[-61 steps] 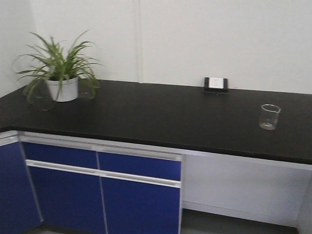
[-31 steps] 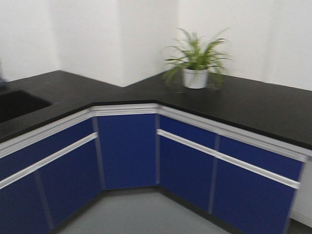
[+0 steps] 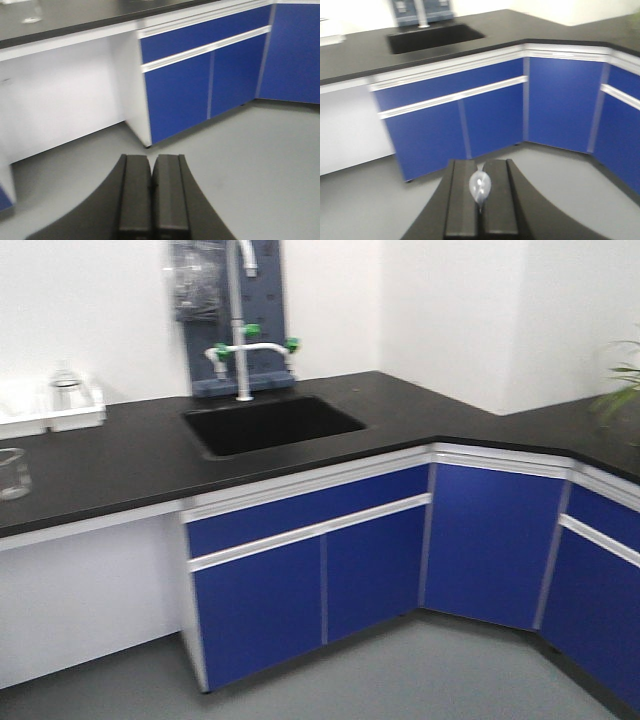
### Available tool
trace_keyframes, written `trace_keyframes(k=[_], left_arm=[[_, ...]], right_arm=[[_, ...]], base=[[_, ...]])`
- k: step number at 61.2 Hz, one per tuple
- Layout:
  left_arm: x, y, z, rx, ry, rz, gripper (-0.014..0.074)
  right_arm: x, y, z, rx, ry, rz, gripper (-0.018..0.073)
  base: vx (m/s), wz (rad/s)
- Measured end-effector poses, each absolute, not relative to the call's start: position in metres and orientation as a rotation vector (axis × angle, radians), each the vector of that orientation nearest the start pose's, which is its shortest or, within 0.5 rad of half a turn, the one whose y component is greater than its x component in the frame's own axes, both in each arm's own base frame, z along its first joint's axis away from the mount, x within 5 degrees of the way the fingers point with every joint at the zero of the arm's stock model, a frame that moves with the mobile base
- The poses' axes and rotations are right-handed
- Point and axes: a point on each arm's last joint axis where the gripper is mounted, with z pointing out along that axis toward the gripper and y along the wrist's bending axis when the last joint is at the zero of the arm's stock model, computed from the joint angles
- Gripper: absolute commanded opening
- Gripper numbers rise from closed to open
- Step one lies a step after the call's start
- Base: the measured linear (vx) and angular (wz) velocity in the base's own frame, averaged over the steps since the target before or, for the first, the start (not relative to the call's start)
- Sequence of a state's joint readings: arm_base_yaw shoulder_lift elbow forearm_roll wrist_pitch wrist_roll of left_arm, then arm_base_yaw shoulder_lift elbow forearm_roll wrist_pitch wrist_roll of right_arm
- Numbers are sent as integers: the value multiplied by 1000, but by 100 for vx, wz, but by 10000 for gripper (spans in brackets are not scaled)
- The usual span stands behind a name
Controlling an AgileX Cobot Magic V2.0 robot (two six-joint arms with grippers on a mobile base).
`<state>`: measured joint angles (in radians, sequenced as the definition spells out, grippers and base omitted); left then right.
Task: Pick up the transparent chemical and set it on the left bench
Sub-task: 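Drive the base to the bench with the three white bins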
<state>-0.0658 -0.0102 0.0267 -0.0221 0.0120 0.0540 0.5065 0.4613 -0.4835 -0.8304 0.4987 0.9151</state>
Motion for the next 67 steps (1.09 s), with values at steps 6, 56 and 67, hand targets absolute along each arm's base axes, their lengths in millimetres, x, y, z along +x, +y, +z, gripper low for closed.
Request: trace_keyframes(k=[6,56,67], left_arm=[[57,-4,204,74,1510,-27,-3],[57,-4,204,74,1510,-27,-3],[57,-4,204,74,1510,-27,-3]], right_arm=[[98,17,312,-65,1800,140,-3],[98,17,312,-63,1802,138,-3],[98,17,312,-63,1802,138,-3]], base=[[-12,62],[7,58],[28,42]])
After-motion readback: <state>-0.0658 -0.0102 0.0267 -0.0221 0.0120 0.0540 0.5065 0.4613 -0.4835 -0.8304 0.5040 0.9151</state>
